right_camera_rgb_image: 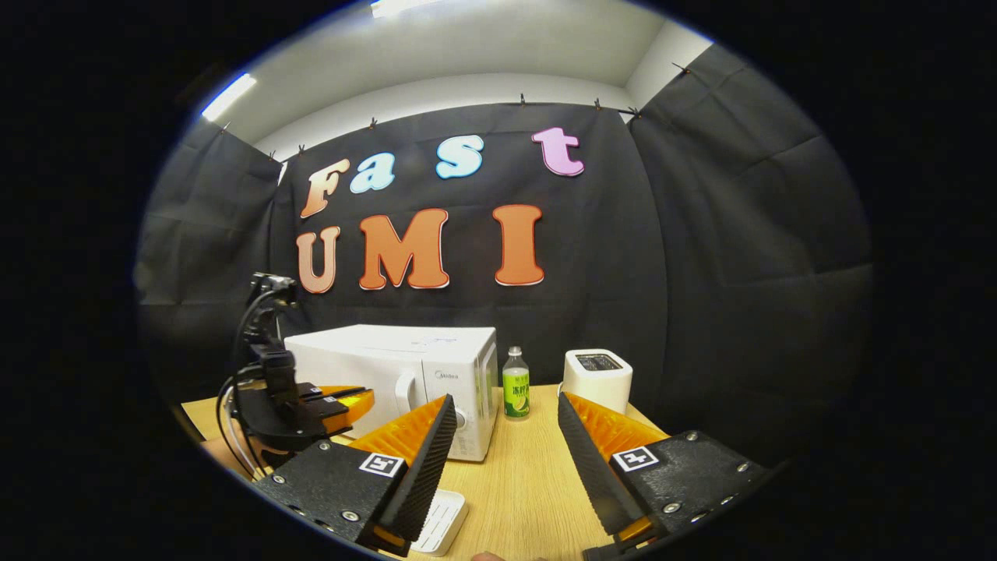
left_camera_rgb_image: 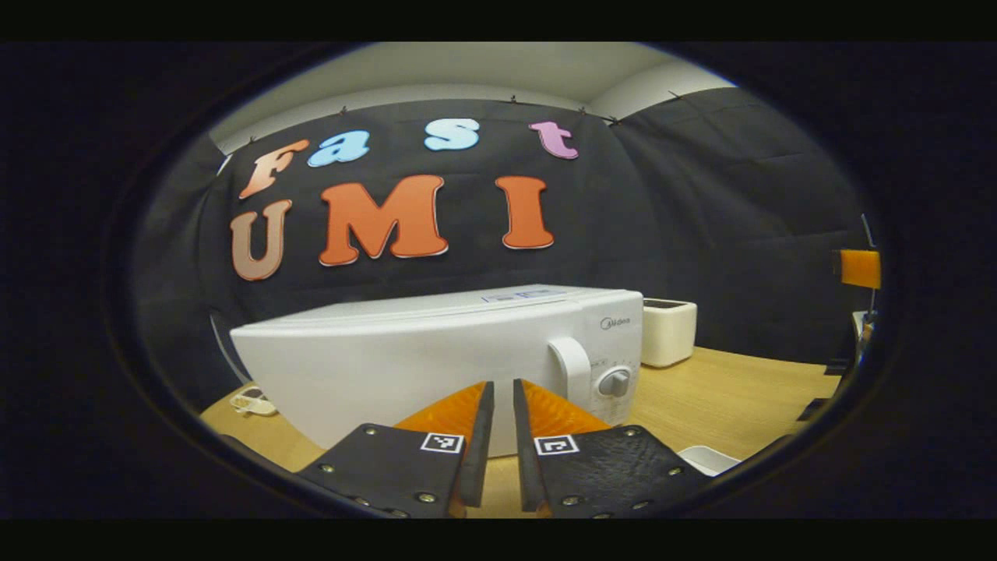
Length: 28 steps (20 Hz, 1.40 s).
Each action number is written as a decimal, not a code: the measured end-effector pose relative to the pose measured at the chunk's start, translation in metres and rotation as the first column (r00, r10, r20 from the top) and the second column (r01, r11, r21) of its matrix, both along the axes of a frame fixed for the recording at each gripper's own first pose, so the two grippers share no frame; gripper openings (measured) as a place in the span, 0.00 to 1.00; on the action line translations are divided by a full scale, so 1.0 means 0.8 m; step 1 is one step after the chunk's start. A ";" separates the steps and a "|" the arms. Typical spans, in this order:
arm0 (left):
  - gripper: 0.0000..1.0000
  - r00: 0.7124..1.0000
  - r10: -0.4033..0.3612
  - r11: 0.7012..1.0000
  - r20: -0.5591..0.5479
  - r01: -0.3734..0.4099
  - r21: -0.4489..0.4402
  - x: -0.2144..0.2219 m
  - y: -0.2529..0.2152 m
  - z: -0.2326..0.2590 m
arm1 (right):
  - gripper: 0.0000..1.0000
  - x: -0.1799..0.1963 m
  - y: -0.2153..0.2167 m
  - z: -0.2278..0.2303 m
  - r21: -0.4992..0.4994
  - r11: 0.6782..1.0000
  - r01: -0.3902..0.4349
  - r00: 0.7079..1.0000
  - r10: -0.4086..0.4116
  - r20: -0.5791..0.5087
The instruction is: Open the microwave oven with the left hand, put the food in, and close the microwave oven.
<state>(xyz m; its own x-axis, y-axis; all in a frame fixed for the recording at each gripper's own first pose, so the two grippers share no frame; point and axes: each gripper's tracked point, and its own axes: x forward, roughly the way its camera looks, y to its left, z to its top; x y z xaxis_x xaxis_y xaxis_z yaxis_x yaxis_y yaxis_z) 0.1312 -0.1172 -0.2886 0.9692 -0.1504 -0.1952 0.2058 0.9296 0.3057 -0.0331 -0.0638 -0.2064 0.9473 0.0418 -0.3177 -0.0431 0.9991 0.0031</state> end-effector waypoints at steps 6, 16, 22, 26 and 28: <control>0.43 0.993 0.036 0.999 0.116 -0.033 -0.029 -0.063 0.053 0.152 | 0.82 0.032 0.032 0.070 0.000 0.999 -0.032 0.997 0.032 0.067; 0.80 0.958 0.217 0.975 0.186 -0.203 -0.094 -0.156 0.166 0.313 | 0.84 0.057 0.110 0.149 0.002 0.989 -0.145 0.983 0.143 0.115; 0.89 0.939 0.284 0.953 0.194 -0.255 -0.160 -0.183 0.214 0.375 | 0.87 0.076 0.135 0.183 -0.003 0.990 -0.142 0.979 0.141 0.149; 0.86 0.931 0.304 0.948 0.202 -0.275 -0.158 -0.191 0.228 0.395 | 0.88 0.078 0.151 0.188 0.013 0.987 -0.161 0.978 0.158 0.133; 0.87 0.932 0.304 0.949 0.199 -0.279 -0.145 -0.193 0.226 0.391 | 0.88 0.079 0.155 0.190 0.029 0.986 -0.166 0.978 0.161 0.132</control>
